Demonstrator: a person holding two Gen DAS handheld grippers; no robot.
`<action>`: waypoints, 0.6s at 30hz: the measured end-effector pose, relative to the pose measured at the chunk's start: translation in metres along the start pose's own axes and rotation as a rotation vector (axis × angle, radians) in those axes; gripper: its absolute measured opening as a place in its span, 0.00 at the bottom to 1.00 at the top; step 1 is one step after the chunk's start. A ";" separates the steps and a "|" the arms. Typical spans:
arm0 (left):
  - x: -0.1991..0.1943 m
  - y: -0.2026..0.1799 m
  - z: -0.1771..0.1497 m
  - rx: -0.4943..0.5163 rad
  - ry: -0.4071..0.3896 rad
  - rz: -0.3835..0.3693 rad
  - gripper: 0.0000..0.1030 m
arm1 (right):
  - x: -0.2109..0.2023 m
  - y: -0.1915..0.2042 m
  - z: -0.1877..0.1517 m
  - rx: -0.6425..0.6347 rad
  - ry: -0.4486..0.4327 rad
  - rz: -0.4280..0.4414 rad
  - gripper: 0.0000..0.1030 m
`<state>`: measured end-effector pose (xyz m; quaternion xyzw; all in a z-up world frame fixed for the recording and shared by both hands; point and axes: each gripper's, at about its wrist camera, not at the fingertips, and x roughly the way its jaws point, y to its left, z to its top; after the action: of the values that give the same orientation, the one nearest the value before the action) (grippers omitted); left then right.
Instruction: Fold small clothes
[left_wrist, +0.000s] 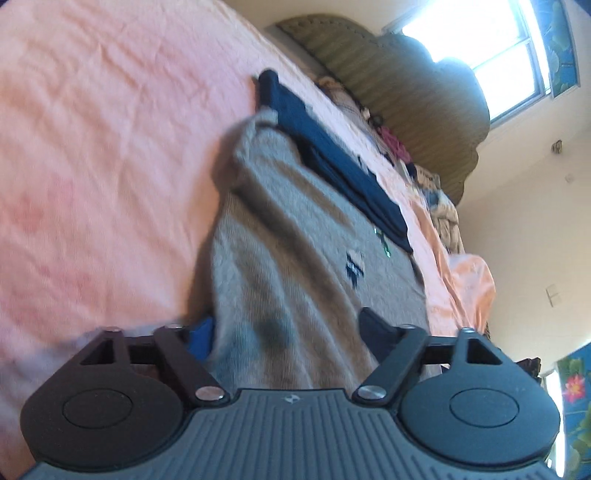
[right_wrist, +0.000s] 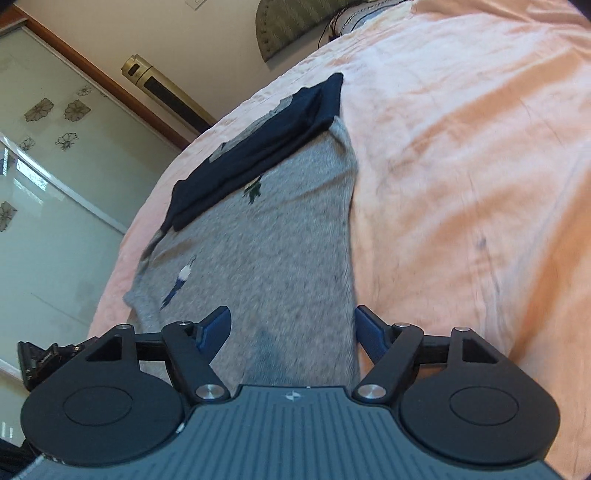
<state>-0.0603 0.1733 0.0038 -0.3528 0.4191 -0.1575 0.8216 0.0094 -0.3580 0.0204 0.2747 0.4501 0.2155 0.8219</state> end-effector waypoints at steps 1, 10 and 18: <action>0.000 0.002 -0.001 -0.014 0.020 0.000 0.50 | -0.003 0.001 -0.004 0.003 0.017 0.009 0.73; -0.012 -0.005 -0.009 0.043 0.043 0.036 0.06 | -0.014 0.002 -0.029 0.035 0.054 -0.041 0.09; -0.041 0.025 -0.030 0.012 0.074 0.079 0.07 | -0.039 -0.019 -0.049 0.120 0.030 -0.021 0.19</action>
<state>-0.1096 0.1996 -0.0022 -0.3250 0.4620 -0.1405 0.8131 -0.0498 -0.3827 0.0108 0.3154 0.4774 0.1836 0.7993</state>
